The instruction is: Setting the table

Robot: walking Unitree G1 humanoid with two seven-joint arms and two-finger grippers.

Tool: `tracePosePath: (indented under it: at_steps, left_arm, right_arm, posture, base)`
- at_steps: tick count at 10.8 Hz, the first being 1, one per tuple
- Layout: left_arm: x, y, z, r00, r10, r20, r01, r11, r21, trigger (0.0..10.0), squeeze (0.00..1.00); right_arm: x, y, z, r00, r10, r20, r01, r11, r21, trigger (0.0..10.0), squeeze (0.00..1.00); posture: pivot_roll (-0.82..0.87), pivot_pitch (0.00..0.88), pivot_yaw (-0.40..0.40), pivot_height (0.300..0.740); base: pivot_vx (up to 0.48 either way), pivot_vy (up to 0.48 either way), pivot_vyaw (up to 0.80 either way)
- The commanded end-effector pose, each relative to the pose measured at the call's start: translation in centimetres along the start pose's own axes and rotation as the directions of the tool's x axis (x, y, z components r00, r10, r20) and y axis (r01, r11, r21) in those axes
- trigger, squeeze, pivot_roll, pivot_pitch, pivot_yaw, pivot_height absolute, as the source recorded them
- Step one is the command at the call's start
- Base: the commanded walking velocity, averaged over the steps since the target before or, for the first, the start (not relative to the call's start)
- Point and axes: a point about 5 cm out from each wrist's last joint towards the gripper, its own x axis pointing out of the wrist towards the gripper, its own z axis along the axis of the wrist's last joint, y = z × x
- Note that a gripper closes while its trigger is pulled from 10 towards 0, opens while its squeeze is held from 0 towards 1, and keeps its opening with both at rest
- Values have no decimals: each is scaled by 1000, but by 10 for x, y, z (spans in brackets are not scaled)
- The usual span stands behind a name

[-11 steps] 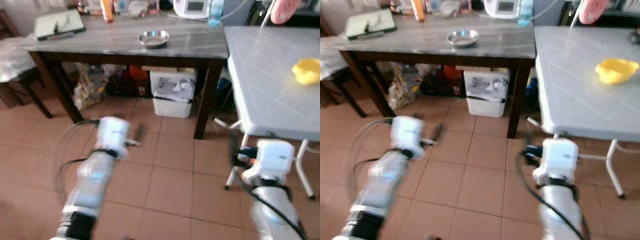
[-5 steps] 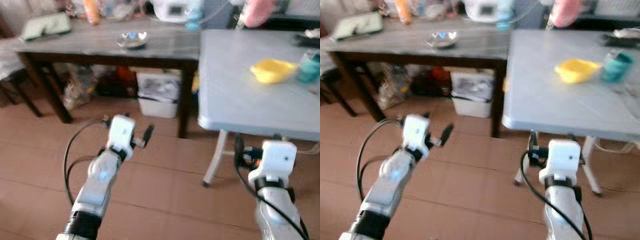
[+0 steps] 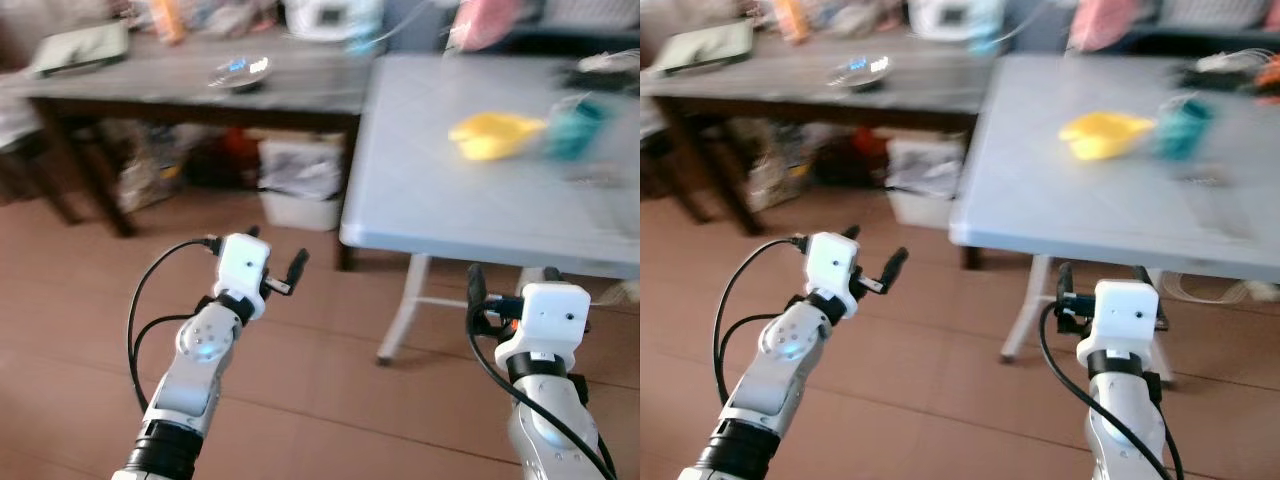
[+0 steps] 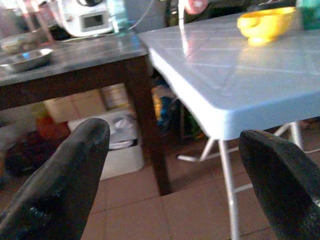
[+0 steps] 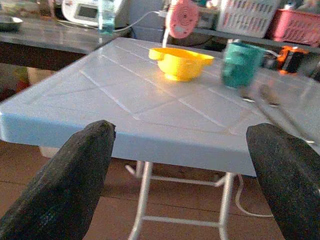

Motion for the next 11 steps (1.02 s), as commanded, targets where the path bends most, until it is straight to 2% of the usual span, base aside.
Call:
tracePosePath:
  at_steps: [1, 9, 10, 11]
  left_arm:
    - [-4, 9, -2, 1000, 24, -16, -24, 1000, 11, 10000, 0]
    - [-3, 4, -4, 1000, -3, -21, 4, 1000, 18, 10000, 0]
    - [-5, 5, -5, 999, -31, -30, 32, 999, 41, 10000, 0]
    - [-6, 7, -5, 999, -41, -28, 41, 999, 28, 10000, 0]
  right_arm:
    - [0, 4, 3, 1000, 7, 16, -8, 1000, 12, 10000, 0]
    - [-1, 2, 3, 1000, -8, 15, 8, 1000, 2, 10000, 0]
    - [-1, 1, 4, 1000, -13, 18, 13, 1000, 0, 10000, 0]
    - [-1, 0, 4, 1000, -15, 19, 15, 1000, -2, 10000, 0]
  posture:
    - [-43, 103, 50, 740]
    - [-49, 111, 51, 740]
    - [-49, 111, 51, 740]
    - [-56, 115, 48, 740]
  base:
    - [0, -371, 0]
    - [0, -366, 0]
    - [0, 0, 0]
    - [0, 0, 0]
